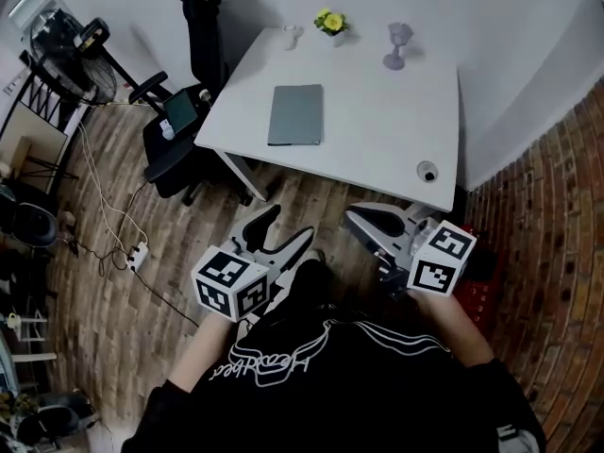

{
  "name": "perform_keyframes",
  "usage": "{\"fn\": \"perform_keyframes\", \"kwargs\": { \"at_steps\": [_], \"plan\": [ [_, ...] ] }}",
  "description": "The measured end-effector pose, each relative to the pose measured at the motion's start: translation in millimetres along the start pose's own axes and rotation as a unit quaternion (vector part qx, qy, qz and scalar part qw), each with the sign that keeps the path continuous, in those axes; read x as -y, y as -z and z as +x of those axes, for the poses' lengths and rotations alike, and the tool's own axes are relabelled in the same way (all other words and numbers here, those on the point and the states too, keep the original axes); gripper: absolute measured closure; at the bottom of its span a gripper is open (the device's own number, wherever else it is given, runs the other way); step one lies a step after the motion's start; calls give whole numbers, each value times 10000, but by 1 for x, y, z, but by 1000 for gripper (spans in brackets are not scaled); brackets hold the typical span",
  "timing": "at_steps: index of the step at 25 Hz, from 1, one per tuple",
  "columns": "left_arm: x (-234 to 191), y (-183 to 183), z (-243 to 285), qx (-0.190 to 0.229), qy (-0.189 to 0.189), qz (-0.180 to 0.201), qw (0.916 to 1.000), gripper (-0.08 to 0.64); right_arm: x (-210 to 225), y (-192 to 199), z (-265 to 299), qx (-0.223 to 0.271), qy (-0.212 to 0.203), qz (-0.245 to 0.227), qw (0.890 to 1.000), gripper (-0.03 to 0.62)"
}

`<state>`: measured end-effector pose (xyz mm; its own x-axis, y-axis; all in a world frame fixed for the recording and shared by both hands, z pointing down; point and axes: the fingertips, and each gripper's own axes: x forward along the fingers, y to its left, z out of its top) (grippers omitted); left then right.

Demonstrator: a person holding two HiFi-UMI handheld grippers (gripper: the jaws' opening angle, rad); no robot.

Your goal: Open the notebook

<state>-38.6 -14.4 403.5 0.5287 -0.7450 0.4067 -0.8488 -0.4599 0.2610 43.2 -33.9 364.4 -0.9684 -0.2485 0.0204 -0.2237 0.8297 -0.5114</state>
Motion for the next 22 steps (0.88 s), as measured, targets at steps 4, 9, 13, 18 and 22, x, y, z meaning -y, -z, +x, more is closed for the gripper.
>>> {"fn": "perform_keyframes", "kwargs": {
  "at_steps": [4,9,13,18,22],
  "plan": [
    [-19,-3,32,-195,145,64,9997,255,27,-11,3,97,266,34,9996,591],
    [-55,-19,76,-360,238,209,9989,255,68,-31,10,164,598,148,9980,591],
    [-80,-31,113,-584,426,289,9970,255,98,-51,22,274,821,229,9960,591],
    [-106,-34,156,-915,608,469,9928,255,131,-67,33,349,1074,339,9930,591],
    [-124,-30,190,-1164,736,636,9884,255,157,-76,39,390,1263,406,9904,591]
  ]
}}
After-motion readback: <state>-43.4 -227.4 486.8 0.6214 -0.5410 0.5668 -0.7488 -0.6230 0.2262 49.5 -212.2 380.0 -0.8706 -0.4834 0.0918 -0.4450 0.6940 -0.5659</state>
